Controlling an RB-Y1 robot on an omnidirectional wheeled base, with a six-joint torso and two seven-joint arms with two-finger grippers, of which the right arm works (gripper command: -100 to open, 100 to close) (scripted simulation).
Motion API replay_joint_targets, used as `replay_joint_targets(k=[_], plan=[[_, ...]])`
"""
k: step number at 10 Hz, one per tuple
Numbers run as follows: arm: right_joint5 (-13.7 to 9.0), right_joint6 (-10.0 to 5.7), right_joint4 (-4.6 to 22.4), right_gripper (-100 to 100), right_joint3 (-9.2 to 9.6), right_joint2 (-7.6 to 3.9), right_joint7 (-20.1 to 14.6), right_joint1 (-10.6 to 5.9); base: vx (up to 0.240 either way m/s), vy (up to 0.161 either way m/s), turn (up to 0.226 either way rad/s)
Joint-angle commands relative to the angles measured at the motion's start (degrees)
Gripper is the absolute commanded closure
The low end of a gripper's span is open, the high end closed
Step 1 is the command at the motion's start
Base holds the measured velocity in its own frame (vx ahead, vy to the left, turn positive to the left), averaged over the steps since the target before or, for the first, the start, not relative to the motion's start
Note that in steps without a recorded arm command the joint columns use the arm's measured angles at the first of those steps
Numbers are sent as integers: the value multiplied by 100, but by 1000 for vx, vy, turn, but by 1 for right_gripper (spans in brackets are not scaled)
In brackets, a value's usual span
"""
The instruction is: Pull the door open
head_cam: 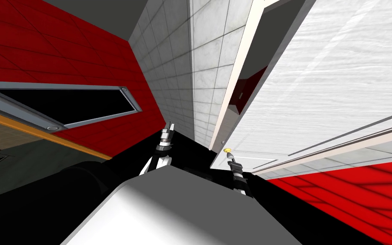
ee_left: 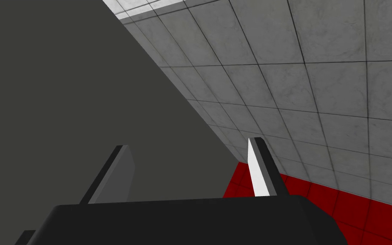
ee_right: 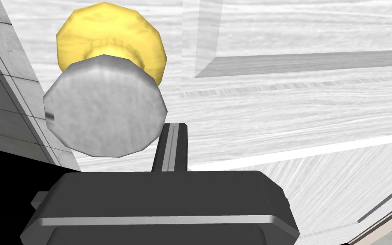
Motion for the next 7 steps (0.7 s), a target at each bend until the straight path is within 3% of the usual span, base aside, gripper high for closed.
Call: replay_joint_targets(k=[1, 4, 5, 6, 7], plan=[[10, -112, -77, -100, 192, 72, -227, -28, -79, -50, 40], [-36, -126, -129, -100, 263, 44, -398, 4, -50, -27, 16], [-83, -73, -32, -100, 135, -40, -332, 45, -25, -41, -16], [-164, 146, -90, -100, 108, -183, -451, 21, 11, 16, -35], [-200, 246, -129, -100, 101, -250, -511, -5, 11, 69, -29]])
